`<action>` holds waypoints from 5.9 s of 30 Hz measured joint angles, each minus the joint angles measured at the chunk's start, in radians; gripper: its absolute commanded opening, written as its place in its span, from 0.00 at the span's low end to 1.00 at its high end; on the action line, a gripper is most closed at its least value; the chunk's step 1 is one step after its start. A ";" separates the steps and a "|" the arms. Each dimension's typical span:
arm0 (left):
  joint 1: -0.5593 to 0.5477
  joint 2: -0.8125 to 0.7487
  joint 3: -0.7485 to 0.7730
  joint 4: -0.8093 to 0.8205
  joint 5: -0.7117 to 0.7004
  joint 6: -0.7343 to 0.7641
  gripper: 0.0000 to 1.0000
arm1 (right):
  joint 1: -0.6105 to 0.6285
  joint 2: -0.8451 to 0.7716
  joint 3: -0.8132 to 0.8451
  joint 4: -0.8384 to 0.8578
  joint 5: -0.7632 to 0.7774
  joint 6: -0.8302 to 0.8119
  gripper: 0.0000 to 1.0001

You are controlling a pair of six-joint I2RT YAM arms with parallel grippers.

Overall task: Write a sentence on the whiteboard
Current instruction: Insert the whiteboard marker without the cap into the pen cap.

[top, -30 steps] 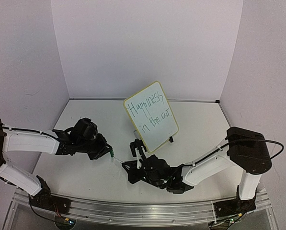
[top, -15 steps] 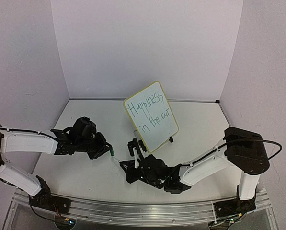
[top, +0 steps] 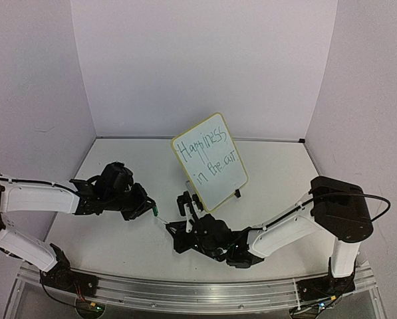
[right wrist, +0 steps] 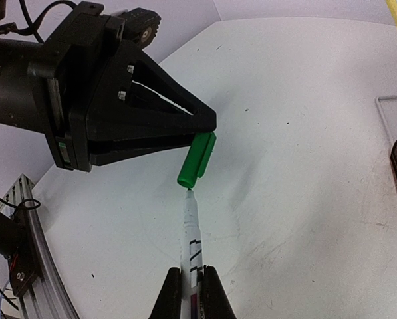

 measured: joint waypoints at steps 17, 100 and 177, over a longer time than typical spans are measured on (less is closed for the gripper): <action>0.000 -0.019 0.000 -0.001 -0.008 0.000 0.00 | 0.000 0.000 -0.003 0.024 0.000 -0.001 0.00; 0.001 0.012 -0.025 0.040 -0.005 -0.036 0.00 | 0.005 0.017 0.016 0.029 0.031 -0.020 0.00; 0.037 -0.079 -0.066 0.160 -0.031 -0.118 0.00 | -0.002 0.187 0.216 0.165 0.277 -0.319 0.00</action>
